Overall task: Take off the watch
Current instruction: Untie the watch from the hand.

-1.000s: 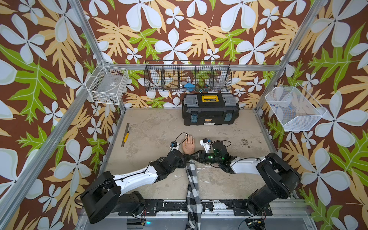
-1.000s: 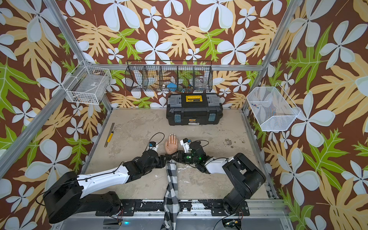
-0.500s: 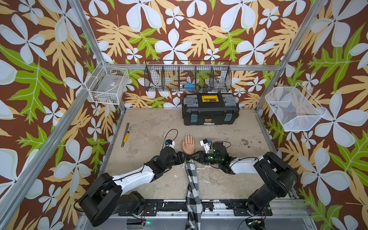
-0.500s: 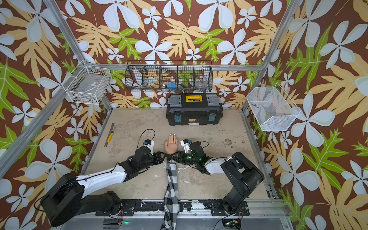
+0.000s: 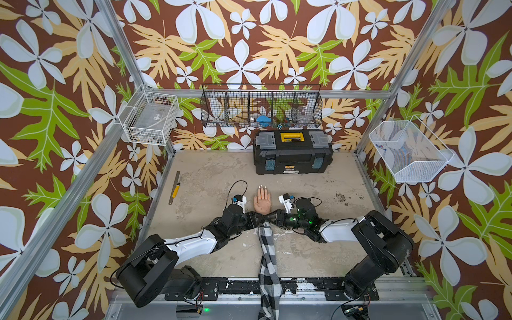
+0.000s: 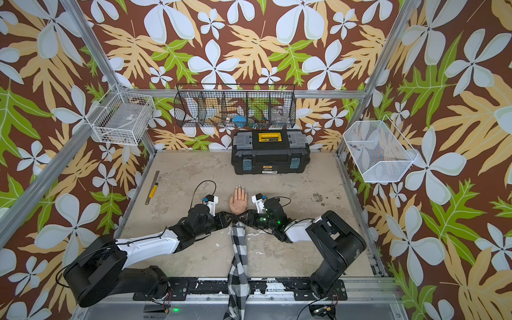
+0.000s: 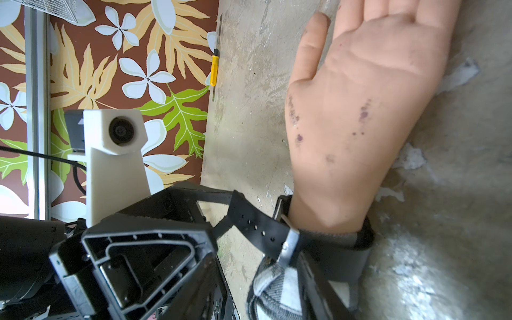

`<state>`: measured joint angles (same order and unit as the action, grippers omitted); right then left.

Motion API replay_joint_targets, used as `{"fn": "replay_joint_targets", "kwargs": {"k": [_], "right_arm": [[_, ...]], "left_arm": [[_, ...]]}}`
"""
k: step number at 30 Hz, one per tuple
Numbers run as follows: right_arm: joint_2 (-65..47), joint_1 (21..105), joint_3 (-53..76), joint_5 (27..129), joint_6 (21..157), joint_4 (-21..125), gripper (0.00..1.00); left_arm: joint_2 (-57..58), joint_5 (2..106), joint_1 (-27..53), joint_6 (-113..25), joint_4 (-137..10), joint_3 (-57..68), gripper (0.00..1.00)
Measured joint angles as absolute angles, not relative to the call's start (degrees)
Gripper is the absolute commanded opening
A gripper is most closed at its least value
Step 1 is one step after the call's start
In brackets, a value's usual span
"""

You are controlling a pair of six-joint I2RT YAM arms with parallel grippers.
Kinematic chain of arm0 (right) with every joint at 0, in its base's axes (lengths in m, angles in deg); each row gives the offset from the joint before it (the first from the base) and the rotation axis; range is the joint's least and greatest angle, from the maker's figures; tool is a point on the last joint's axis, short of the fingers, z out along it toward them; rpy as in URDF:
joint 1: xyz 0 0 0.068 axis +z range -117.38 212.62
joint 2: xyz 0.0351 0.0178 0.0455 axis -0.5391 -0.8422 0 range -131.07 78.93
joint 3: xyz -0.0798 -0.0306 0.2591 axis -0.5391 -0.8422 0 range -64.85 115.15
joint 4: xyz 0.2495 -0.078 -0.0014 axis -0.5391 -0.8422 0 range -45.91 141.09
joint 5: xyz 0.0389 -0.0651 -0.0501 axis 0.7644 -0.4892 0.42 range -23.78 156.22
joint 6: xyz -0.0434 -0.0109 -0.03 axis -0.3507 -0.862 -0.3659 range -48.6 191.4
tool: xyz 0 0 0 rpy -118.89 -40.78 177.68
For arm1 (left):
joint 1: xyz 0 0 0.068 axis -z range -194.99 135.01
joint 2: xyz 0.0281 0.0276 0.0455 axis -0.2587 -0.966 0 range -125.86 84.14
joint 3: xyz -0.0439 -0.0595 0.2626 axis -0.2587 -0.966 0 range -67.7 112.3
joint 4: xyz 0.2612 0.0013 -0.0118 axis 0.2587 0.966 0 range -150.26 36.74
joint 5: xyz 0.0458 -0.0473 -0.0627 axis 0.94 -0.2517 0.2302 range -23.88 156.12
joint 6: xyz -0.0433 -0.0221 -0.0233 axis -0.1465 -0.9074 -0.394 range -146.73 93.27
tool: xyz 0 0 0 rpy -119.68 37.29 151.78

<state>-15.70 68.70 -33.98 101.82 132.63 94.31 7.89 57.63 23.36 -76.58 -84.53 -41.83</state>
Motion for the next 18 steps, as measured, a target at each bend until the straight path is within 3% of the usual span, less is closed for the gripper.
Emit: {"fn": "replay_joint_targets", "kwargs": {"k": [10, 18], "right_arm": [[-16.0, 68.7, -34.0, 101.8, 132.8, 94.5, 0.49], [-16.2, 68.7, -34.0, 101.9, 132.9, 94.9, 0.49]], "left_arm": [[5.7, 57.0, 22.4, -76.5, -86.1, -41.8, 0.29], [4.0, 56.6, 22.2, -76.5, -87.6, -41.8, 0.07]]}}
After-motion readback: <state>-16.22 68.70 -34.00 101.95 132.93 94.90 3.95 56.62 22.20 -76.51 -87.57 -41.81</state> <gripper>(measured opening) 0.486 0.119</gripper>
